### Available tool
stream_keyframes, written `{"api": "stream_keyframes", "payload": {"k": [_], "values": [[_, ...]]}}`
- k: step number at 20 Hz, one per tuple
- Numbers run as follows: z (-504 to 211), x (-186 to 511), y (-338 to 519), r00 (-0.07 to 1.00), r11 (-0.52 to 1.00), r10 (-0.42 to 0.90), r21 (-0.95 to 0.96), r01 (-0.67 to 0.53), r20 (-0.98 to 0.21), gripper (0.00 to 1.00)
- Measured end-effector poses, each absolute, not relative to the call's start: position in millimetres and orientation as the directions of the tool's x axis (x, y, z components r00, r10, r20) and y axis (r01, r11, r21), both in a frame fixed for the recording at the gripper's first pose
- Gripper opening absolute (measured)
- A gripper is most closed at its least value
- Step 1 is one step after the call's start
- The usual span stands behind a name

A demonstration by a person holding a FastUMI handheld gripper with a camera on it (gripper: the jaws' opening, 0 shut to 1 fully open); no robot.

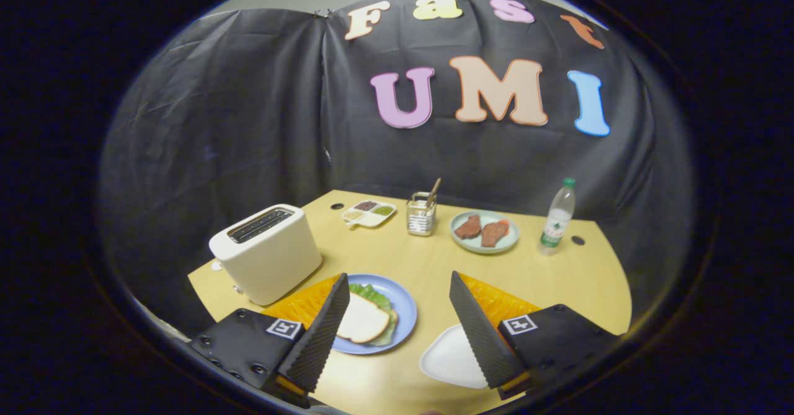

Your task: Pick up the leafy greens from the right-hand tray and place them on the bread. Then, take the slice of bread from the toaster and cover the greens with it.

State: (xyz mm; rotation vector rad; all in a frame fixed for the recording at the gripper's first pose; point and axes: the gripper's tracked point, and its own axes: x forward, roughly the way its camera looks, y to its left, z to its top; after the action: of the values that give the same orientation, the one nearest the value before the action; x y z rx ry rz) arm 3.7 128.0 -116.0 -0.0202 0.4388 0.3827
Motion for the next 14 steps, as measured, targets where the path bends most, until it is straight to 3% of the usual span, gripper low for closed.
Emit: {"api": "stream_keyframes", "payload": {"k": [8, 14], "values": [[-25, -7, 43, 0.974, 0.992, 0.113, -0.039, -0.123, -0.198, 1.0], [23, -25, 10, 0.998, 0.999, -0.005, -0.042, 0.002, -0.06, 1.0]]}}
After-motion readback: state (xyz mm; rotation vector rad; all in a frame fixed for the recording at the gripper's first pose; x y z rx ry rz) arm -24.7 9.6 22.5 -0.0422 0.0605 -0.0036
